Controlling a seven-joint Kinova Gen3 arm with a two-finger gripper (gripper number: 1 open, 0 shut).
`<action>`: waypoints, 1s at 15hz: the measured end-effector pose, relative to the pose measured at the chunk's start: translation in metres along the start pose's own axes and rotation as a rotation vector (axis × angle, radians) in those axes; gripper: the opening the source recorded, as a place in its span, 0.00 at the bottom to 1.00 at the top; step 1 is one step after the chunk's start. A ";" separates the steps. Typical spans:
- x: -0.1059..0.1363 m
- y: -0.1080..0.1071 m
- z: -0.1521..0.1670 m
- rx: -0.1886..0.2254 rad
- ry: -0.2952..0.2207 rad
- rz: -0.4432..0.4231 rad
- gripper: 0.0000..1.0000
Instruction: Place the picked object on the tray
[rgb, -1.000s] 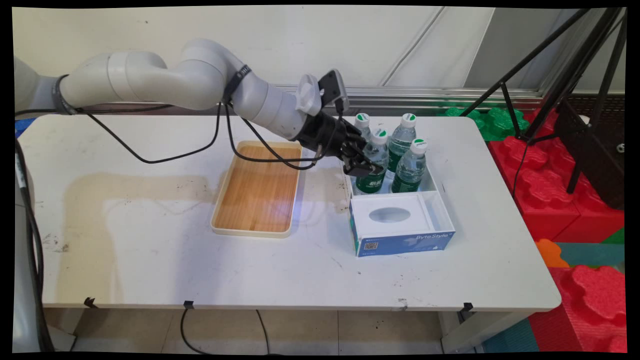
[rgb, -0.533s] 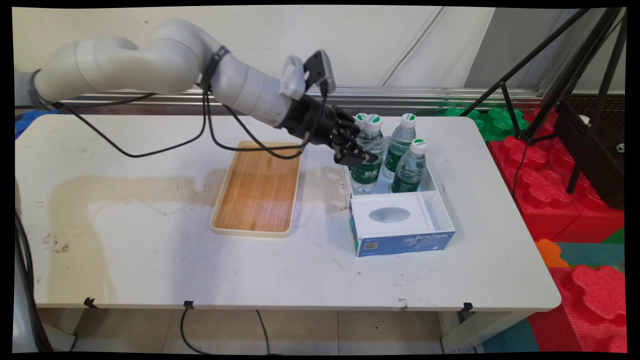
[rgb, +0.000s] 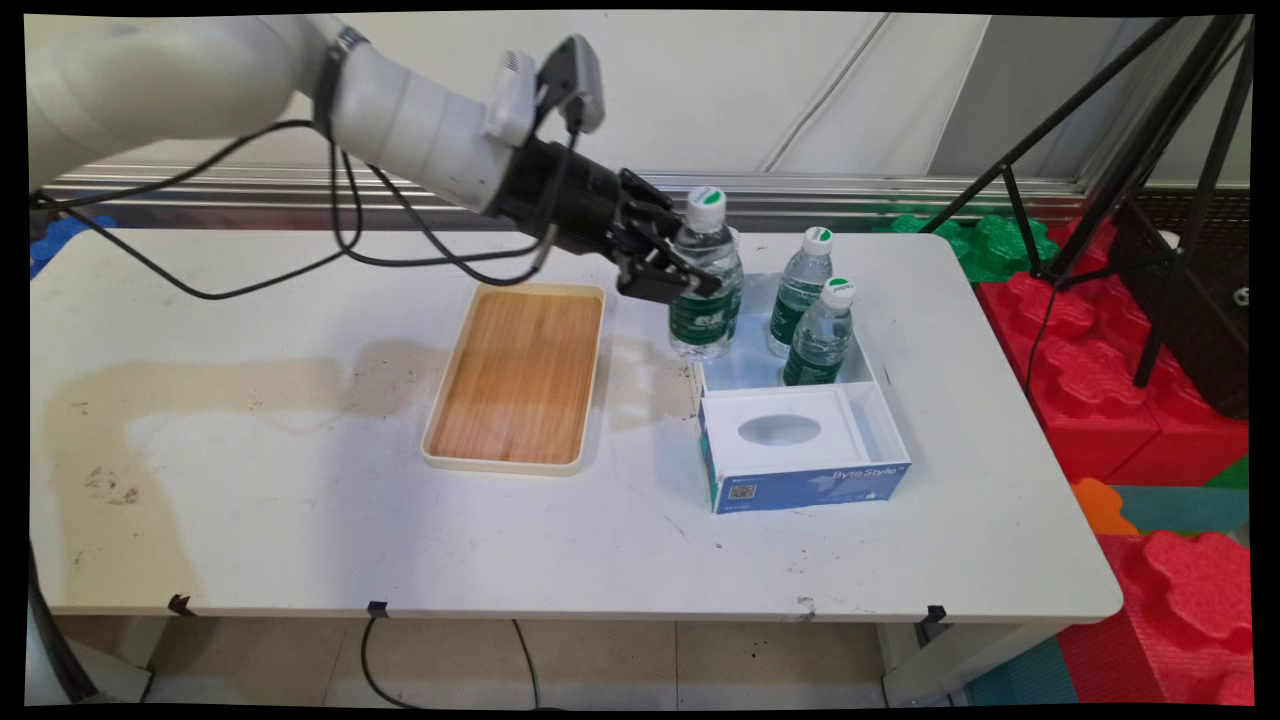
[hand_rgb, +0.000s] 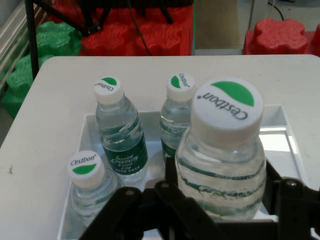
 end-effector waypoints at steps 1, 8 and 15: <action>0.001 0.001 -0.009 -0.001 0.000 0.000 0.00; -0.001 0.001 -0.058 0.003 -0.027 -0.005 0.00; -0.026 -0.015 -0.102 0.045 -0.084 -0.020 0.00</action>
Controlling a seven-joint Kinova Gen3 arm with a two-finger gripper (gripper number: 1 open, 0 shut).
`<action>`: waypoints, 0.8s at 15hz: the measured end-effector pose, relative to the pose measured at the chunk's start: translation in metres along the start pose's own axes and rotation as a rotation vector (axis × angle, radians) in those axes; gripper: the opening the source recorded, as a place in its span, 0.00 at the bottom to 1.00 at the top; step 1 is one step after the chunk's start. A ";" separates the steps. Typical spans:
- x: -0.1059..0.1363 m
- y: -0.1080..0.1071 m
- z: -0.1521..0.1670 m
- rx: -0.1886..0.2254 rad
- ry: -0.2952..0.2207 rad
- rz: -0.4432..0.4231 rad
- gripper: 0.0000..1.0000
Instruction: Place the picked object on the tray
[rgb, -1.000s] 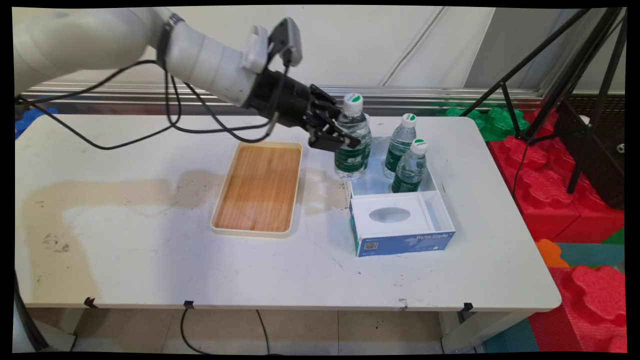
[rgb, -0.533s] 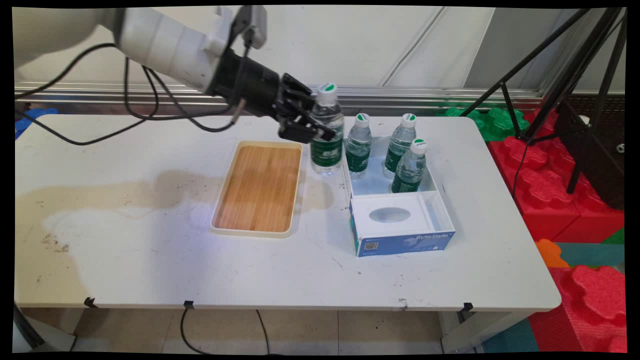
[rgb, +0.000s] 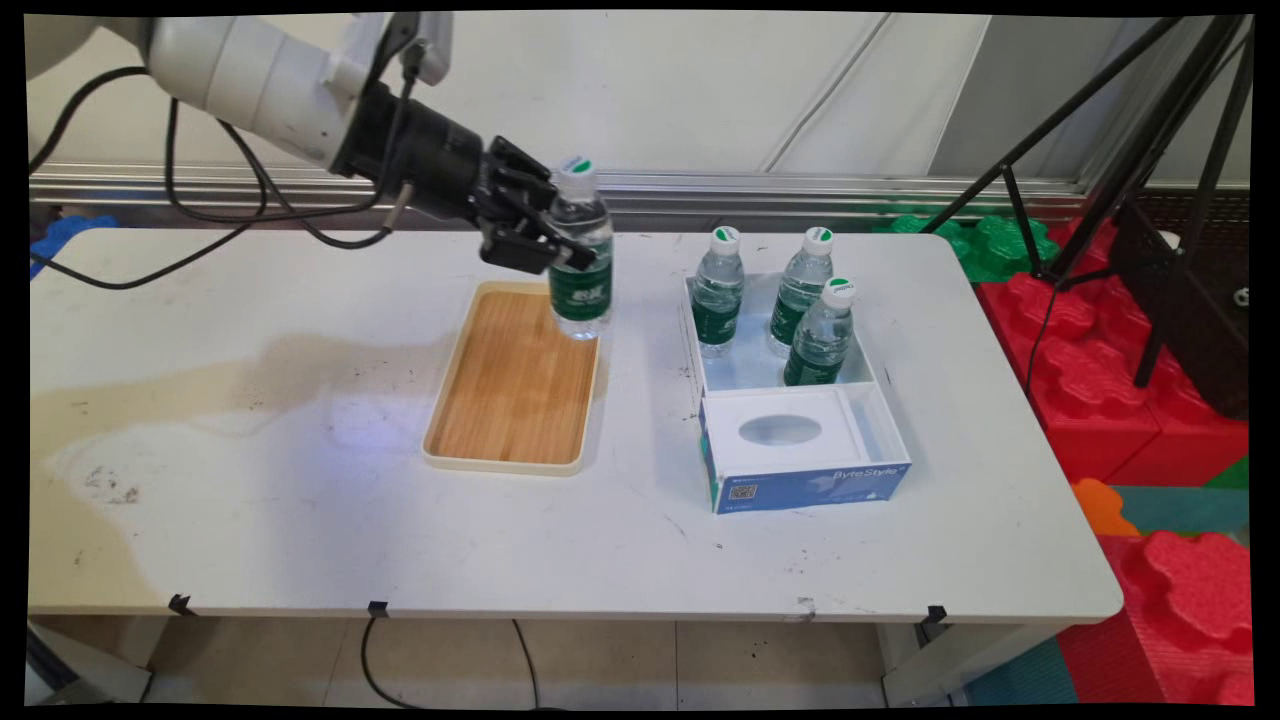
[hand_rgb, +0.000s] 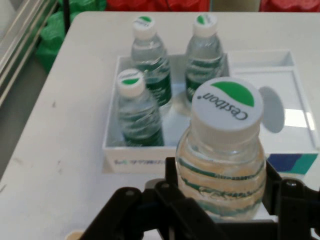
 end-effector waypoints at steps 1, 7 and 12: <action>-0.005 -0.004 -0.003 0.009 -0.005 -0.003 0.00; -0.028 -0.029 -0.006 0.051 -0.023 -0.005 0.00; -0.049 -0.048 0.006 0.074 -0.037 -0.007 0.00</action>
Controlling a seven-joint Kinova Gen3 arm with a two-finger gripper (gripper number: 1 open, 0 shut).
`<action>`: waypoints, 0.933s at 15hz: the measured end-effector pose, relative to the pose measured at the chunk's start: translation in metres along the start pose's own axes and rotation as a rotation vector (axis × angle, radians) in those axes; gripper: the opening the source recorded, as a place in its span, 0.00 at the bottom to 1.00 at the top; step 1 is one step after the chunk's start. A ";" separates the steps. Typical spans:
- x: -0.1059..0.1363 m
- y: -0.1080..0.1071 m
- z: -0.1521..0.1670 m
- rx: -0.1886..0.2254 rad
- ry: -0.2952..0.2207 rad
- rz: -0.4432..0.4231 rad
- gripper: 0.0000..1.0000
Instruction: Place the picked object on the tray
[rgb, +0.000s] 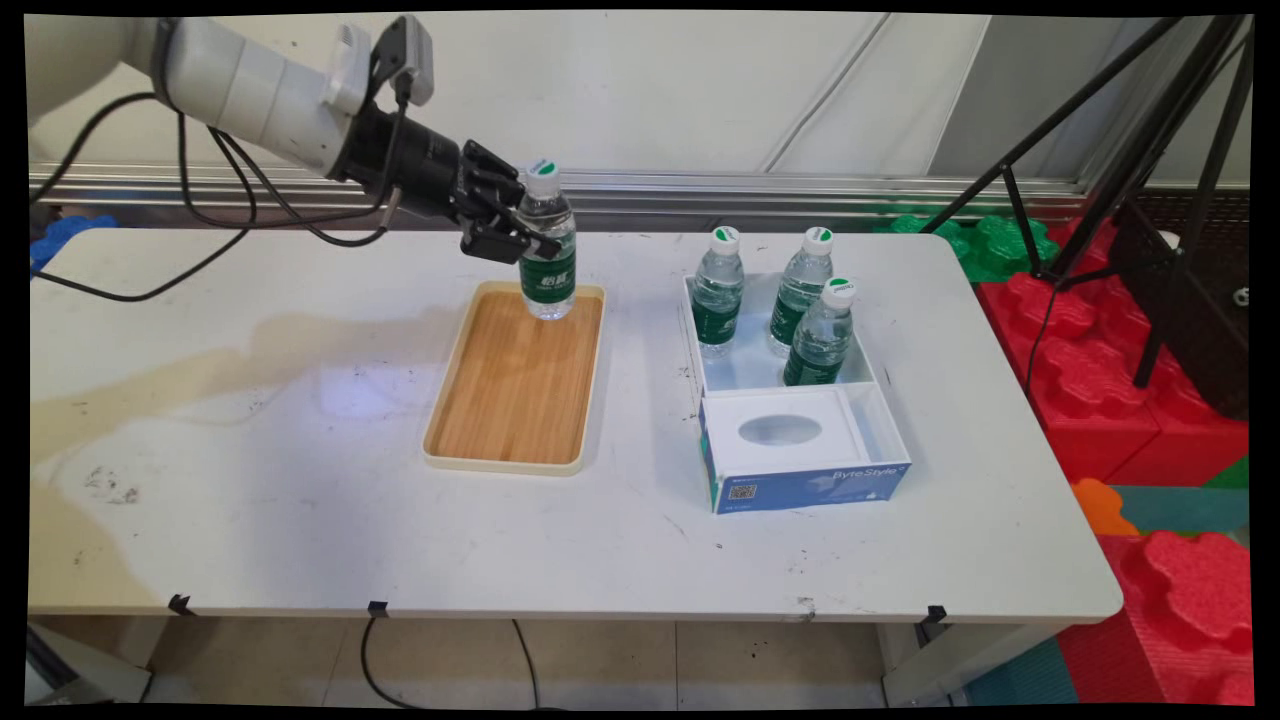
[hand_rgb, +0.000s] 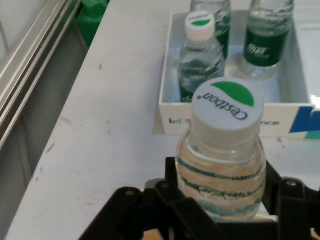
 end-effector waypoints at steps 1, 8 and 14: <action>-0.005 -0.004 0.005 0.003 -0.004 0.000 0.00; -0.038 -0.028 0.044 0.016 -0.029 -0.012 0.00; -0.057 -0.042 0.064 0.026 -0.036 -0.037 0.00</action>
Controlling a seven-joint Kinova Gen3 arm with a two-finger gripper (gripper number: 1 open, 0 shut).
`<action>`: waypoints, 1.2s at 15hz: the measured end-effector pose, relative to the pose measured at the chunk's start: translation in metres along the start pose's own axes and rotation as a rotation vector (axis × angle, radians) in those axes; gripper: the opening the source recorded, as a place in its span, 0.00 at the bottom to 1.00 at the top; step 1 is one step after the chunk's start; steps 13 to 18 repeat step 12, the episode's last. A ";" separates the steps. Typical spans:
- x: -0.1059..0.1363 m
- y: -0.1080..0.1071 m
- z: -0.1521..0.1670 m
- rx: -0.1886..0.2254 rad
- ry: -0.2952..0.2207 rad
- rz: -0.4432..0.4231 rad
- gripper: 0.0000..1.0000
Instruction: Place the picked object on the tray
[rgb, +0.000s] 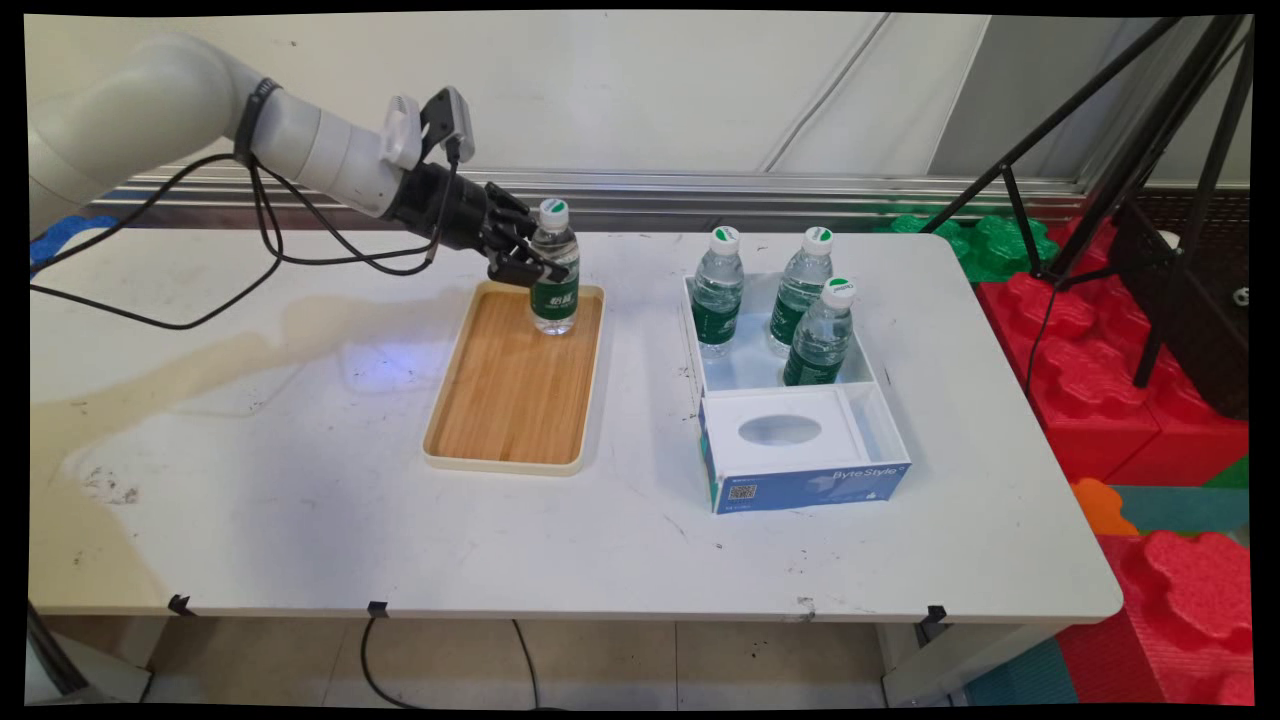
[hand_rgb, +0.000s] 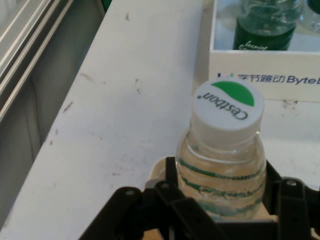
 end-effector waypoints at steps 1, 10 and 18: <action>-0.003 -0.003 0.004 0.001 0.001 -0.006 0.00; -0.022 -0.014 0.015 -0.007 0.014 -0.038 1.00; -0.026 -0.015 0.015 -0.010 0.015 -0.044 1.00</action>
